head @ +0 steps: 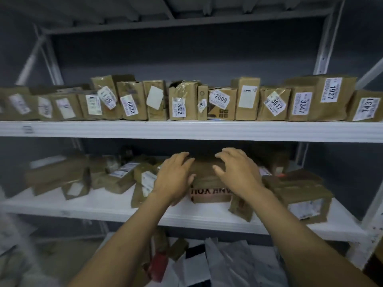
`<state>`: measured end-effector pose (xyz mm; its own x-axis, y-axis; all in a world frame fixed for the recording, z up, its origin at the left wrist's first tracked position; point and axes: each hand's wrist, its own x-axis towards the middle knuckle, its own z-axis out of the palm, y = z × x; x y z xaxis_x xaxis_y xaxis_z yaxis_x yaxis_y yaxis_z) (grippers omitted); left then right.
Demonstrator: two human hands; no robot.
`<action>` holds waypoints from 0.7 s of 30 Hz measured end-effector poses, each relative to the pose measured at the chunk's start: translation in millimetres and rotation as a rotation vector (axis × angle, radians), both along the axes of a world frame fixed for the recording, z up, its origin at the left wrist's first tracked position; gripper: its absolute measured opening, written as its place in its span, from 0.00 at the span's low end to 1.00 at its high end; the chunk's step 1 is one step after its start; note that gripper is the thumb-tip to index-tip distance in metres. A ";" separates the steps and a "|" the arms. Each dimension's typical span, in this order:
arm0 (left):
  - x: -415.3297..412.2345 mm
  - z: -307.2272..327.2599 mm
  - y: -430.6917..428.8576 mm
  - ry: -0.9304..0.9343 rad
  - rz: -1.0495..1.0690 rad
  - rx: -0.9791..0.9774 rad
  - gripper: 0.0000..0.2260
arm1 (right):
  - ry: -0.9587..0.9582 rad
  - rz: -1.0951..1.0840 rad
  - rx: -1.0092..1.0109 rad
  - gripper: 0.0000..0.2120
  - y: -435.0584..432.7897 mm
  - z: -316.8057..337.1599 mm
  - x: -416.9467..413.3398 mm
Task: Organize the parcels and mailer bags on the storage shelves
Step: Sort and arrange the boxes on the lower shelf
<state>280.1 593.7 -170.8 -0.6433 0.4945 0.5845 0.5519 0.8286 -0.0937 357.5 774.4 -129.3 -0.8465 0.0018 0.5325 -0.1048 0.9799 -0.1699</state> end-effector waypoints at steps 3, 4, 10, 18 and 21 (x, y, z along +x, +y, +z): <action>-14.8 -26.1 -63.9 -0.095 0.084 -0.004 0.21 | -0.112 0.005 -0.020 0.22 -41.8 -24.5 -19.2; -19.2 -34.0 -84.7 -0.125 0.116 -0.006 0.21 | -0.138 0.015 -0.028 0.22 -56.4 -32.1 -25.4; -35.7 -73.6 -185.1 -0.255 0.259 0.060 0.24 | -0.288 0.124 -0.056 0.22 -136.7 -71.1 -61.5; -77.9 -101.8 -284.0 -0.276 0.393 0.173 0.24 | -0.382 0.273 -0.079 0.23 -248.0 -105.2 -140.3; -108.3 -99.0 -324.9 -0.267 0.430 0.214 0.22 | -0.376 0.327 -0.099 0.23 -293.9 -106.3 -172.6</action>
<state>171.7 268.8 -269.8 -0.9009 0.0427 0.4320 0.1410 0.9700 0.1982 184.9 480.5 -235.6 -0.9443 -0.2602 0.2016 -0.3171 0.8833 -0.3453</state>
